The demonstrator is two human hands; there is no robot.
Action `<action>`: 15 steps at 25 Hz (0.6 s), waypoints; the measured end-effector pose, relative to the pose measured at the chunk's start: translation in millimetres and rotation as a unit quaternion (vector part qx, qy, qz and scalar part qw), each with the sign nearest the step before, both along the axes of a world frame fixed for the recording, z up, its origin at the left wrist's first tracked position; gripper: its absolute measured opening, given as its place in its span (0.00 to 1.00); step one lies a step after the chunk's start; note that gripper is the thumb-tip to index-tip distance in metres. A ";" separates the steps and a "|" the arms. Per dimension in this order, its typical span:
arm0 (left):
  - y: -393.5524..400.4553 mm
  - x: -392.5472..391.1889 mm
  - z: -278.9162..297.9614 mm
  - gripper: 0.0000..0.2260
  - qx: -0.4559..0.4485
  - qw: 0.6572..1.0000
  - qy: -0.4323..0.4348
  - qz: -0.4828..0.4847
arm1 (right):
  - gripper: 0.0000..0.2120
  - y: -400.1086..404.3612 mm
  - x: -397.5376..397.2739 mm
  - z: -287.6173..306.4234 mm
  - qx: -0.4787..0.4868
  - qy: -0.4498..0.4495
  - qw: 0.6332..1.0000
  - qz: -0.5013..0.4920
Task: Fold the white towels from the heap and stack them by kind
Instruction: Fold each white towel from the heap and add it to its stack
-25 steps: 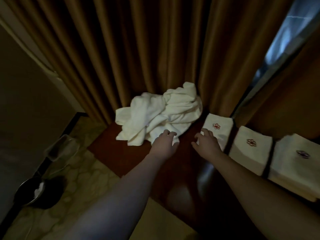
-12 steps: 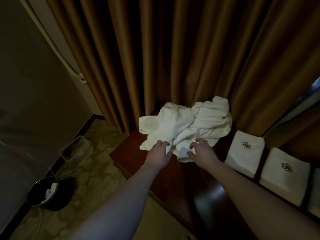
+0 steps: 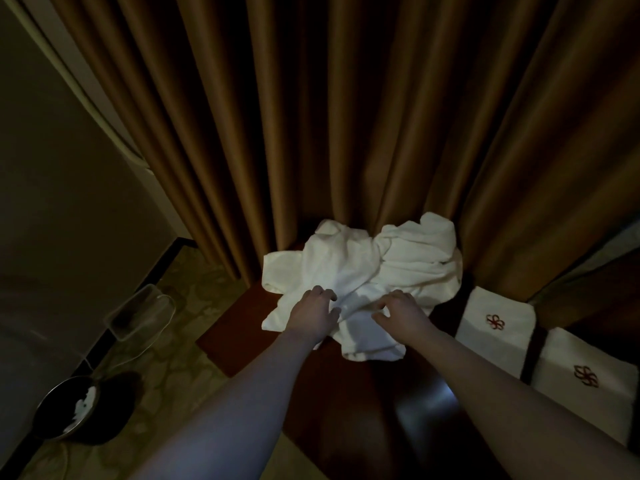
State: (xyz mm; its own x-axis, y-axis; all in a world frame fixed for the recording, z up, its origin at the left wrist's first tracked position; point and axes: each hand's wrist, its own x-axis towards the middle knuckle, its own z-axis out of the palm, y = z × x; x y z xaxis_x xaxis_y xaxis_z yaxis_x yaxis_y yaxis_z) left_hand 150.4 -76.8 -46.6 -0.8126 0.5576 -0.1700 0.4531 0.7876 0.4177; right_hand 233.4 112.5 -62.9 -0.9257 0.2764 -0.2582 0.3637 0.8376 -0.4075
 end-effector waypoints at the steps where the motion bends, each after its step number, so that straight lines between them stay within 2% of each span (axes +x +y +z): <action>1: 7.3 -6.8 -2.3 0.16 0.002 1.000 0.001 -0.007 | 0.15 4.9 -6.7 -2.1 -0.006 -0.004 1.000 -0.005; 6: 37.7 -49.8 -24.9 0.17 -0.012 0.999 0.043 -0.024 | 0.15 21.6 -48.2 -13.8 -0.029 -0.015 0.999 -0.044; 13: 59.6 -98.8 -68.9 0.33 -0.119 0.986 0.089 -0.079 | 0.17 14.6 -113.1 -40.0 -0.087 0.013 0.988 -0.123; 15: 55.6 -113.3 -81.6 0.28 -0.105 0.981 0.119 -0.115 | 0.20 12.7 -129.8 -47.9 -0.129 0.013 0.980 -0.152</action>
State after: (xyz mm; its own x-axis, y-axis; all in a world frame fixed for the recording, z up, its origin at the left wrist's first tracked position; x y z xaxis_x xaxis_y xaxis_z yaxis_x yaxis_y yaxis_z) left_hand 37.1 -21.2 -128.2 -0.6995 0.7044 -0.1204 0.6944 0.7098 0.1184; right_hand 103.5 125.2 -110.8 -0.8184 0.4687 -0.3325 0.5665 0.5611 -0.6035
